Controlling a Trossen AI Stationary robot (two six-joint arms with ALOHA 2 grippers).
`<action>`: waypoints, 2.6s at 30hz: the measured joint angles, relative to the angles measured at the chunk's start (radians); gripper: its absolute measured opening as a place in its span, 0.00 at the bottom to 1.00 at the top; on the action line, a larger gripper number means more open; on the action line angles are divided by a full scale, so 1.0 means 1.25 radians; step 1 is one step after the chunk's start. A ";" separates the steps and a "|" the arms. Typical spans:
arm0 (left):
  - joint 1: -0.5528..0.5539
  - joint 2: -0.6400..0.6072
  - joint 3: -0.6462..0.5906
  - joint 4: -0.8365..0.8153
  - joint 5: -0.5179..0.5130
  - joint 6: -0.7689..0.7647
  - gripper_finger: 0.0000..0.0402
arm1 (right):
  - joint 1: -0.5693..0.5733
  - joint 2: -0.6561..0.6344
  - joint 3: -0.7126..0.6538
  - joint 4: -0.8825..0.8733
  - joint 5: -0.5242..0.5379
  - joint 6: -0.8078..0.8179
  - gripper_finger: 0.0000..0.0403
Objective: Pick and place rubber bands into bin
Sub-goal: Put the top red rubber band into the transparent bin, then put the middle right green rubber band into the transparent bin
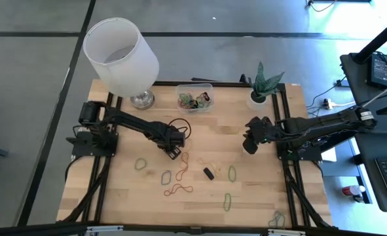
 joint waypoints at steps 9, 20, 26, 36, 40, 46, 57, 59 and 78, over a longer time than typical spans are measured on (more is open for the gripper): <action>-0.024 -0.019 0.019 -0.013 -0.036 -0.045 0.02 | 0.000 0.000 0.000 0.013 0.000 -0.021 0.27; -0.024 -0.028 0.218 -0.129 -0.090 0.056 0.01 | 0.000 0.000 0.000 0.051 0.001 -0.042 0.27; -0.009 -0.030 0.372 -0.189 -0.218 0.195 0.01 | -0.001 0.000 0.000 0.053 0.001 -0.041 0.27; 0.114 -0.032 0.556 -0.152 -0.337 0.491 0.01 | -0.003 0.000 0.000 0.055 0.013 -0.002 0.27; 0.197 -0.032 0.563 -0.070 -0.312 0.590 0.01 | -0.003 0.000 0.000 0.057 0.016 0.017 0.27; 0.305 0.005 0.565 0.004 -0.245 0.668 0.01 | -0.003 0.000 0.000 0.059 0.029 0.090 0.27; 0.372 0.169 0.564 0.072 -0.179 0.761 0.01 | -0.003 0.001 0.001 0.062 0.031 0.194 0.27; 0.376 0.196 0.564 0.075 -0.167 0.761 0.01 | -0.003 0.001 0.001 0.062 0.031 0.212 0.27; 0.381 0.244 0.594 -0.018 -0.050 0.746 0.27 | -0.002 0.001 0.001 0.061 0.076 0.234 0.27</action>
